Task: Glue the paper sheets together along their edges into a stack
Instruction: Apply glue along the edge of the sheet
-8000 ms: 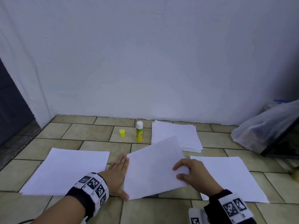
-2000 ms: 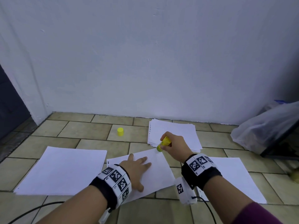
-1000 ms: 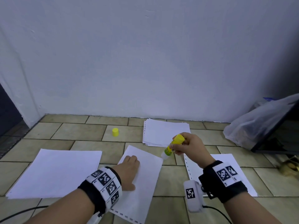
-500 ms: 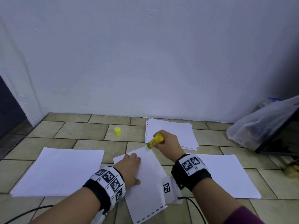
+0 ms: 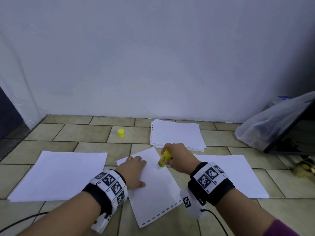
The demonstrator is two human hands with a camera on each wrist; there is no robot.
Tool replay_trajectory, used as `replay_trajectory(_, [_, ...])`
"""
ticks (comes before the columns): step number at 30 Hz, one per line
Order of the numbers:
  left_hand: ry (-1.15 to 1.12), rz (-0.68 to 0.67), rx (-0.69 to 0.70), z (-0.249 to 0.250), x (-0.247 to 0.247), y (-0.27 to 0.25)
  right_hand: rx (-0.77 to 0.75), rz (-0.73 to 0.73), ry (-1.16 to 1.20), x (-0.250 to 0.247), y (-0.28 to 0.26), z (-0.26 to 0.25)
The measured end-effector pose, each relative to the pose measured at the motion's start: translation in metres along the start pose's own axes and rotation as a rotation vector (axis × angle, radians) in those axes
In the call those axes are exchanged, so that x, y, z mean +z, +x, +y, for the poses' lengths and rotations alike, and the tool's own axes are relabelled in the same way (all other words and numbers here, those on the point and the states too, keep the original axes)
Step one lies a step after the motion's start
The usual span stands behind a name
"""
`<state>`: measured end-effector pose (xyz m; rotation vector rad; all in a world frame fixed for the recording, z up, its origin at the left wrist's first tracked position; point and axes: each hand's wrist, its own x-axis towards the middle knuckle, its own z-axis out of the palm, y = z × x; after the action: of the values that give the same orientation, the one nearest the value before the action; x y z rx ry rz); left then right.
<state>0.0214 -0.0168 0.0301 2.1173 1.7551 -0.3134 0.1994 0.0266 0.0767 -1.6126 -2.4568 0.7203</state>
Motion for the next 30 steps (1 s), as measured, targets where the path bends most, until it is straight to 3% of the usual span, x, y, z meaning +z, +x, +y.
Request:
replay_trajectory(7, [0.067, -0.025, 0.017, -0.001, 0.000, -0.002, -0.011, -0.152, -0.150, -0.013, -0.047, 0.003])
replay_trajectory(14, [0.199, -0.037, 0.022, -0.004, -0.004, -0.010, -0.009, -0.220, -0.197, -0.019, -0.059, 0.010])
replay_trajectory(18, [0.317, -0.067, -0.014, 0.002, -0.009, -0.019, 0.047, -0.063, -0.009, -0.031, -0.048, 0.017])
replay_trajectory(24, [0.133, -0.100, 0.187, 0.007, -0.001, -0.021, 0.065, 0.137, 0.231, -0.036, -0.029, 0.021])
replay_trajectory(30, [0.218, -0.047, 0.065, 0.006, -0.004, -0.016, 0.088, 0.280, 0.324, -0.018, -0.011, 0.021])
